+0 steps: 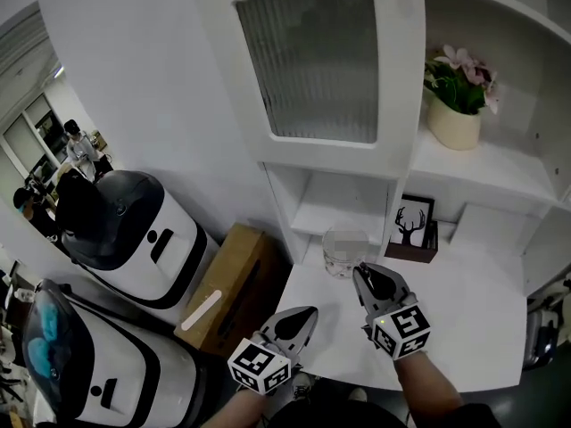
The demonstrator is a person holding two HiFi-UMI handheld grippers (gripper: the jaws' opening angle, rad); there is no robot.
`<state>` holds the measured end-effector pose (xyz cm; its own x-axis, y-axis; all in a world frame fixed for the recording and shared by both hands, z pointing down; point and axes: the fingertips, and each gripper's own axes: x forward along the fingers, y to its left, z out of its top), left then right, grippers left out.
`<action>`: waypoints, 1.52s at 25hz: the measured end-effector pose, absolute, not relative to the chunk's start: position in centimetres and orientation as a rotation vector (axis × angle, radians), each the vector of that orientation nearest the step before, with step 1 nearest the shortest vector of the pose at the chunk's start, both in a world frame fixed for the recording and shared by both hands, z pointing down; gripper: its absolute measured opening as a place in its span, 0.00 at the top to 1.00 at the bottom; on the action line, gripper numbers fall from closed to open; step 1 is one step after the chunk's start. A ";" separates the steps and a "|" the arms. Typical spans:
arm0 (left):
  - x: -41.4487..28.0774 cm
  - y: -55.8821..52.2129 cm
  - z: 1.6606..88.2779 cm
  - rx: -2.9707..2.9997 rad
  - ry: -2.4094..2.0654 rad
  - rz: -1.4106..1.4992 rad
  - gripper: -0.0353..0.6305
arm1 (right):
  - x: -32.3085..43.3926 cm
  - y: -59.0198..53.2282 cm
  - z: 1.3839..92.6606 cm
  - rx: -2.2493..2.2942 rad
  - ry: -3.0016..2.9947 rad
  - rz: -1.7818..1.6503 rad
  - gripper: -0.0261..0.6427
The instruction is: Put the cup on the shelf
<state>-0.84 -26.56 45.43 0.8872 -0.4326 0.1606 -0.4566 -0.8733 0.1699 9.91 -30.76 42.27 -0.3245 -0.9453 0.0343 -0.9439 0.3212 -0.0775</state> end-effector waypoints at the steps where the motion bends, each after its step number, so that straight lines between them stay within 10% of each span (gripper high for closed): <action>1: -1.0 -26.8 45.4 2.857 -0.664 0.175 0.94 | 9.9 -31.1 42.3 -1.832 2.528 -0.128 0.92; 38: -3.1 -35.3 47.0 2.902 -0.252 0.203 0.94 | 11.0 -40.5 45.7 -2.276 2.200 -0.182 0.92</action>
